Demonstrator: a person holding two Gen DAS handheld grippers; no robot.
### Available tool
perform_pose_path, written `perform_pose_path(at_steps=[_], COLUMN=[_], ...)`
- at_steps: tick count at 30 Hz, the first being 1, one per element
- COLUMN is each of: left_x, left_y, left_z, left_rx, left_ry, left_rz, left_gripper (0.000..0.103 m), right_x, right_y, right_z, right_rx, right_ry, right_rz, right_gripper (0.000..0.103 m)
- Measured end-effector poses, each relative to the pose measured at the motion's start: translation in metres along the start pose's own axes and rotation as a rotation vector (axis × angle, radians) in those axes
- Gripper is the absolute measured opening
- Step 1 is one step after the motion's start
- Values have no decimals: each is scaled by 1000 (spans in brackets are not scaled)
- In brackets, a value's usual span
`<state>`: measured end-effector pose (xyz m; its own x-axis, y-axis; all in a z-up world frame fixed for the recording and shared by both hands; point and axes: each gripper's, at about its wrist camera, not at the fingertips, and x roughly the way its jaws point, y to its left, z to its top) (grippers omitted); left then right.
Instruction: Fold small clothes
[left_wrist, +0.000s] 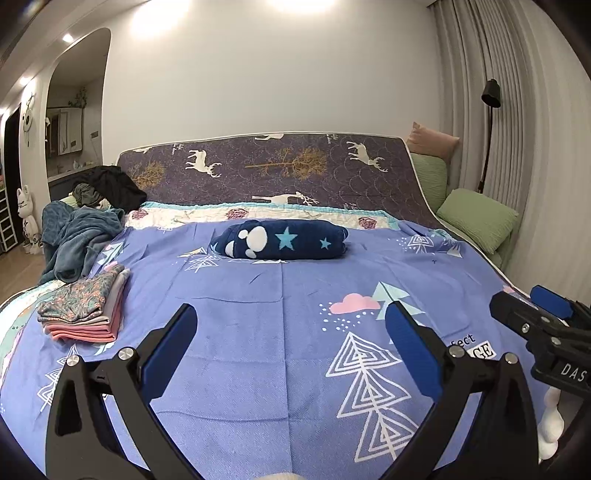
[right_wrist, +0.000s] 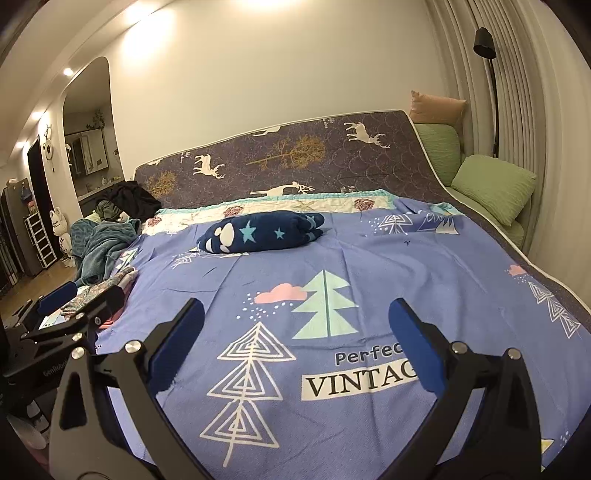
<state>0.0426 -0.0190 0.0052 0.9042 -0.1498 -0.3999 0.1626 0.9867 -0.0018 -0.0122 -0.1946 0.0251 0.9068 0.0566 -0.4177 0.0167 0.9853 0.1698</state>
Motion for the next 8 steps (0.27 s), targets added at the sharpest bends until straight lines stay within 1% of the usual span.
perform_pose_path(at_steps=[8], left_x=[0], left_y=[1], left_z=[-5], left_rx=[26], left_ry=[9], left_rz=[13], left_gripper=[102], right_x=[1], right_y=[4], right_z=[-3], right_rx=[-18], right_ry=[4], right_rz=[-1], right_gripper=[101])
